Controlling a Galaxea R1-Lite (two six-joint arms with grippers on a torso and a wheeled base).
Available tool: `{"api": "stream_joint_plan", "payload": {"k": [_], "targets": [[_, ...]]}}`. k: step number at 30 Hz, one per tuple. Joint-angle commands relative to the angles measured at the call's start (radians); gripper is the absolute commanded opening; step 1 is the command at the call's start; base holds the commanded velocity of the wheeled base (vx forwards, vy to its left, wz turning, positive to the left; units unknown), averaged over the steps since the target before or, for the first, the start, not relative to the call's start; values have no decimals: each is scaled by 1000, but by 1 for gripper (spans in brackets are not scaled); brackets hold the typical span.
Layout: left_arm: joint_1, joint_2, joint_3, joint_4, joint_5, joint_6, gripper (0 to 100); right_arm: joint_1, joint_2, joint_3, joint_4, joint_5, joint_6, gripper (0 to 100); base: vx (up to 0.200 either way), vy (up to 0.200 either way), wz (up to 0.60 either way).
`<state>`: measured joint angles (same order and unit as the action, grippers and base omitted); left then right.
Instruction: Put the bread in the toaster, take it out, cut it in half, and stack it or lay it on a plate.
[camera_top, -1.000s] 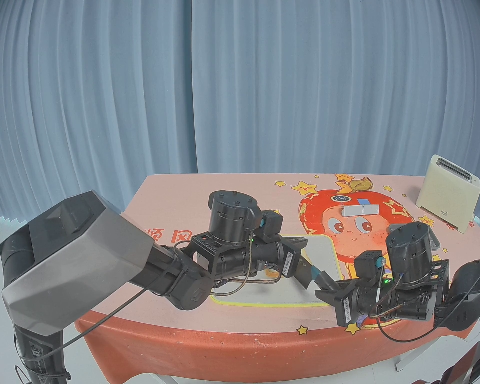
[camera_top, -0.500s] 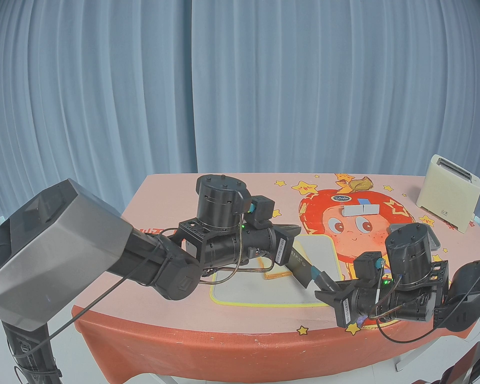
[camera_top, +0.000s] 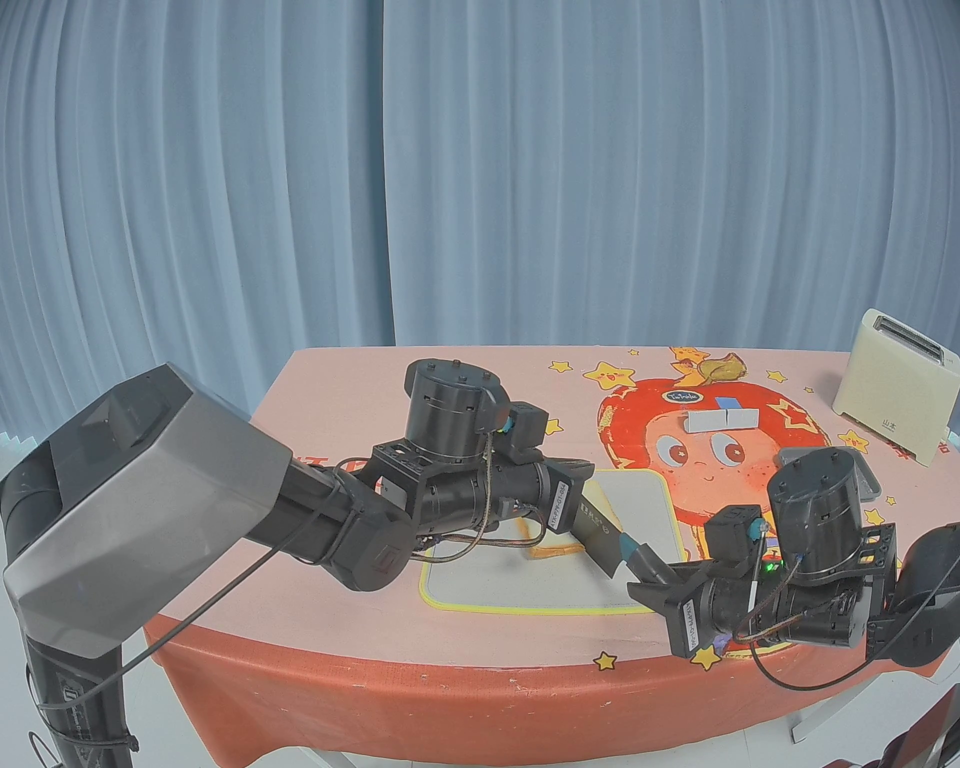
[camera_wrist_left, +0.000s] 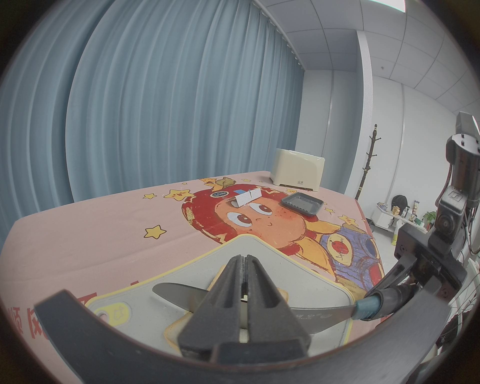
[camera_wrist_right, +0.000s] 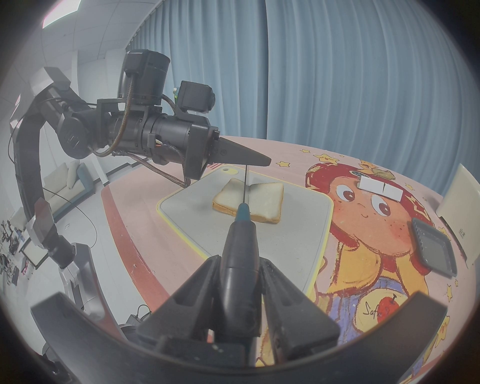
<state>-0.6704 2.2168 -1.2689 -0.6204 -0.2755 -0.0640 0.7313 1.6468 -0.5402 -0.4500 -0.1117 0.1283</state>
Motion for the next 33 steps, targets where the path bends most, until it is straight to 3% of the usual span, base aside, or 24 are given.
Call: {"api": "stream_joint_plan", "payload": {"k": [1, 33], "targets": [[2, 7, 2, 4, 1, 0, 0, 2, -1, -3, -1, 0, 1, 0, 0, 0, 0], [28, 26, -9, 8, 4, 0, 0, -7, -18, -15, -3, 1, 2, 0, 0, 0, 0]]}}
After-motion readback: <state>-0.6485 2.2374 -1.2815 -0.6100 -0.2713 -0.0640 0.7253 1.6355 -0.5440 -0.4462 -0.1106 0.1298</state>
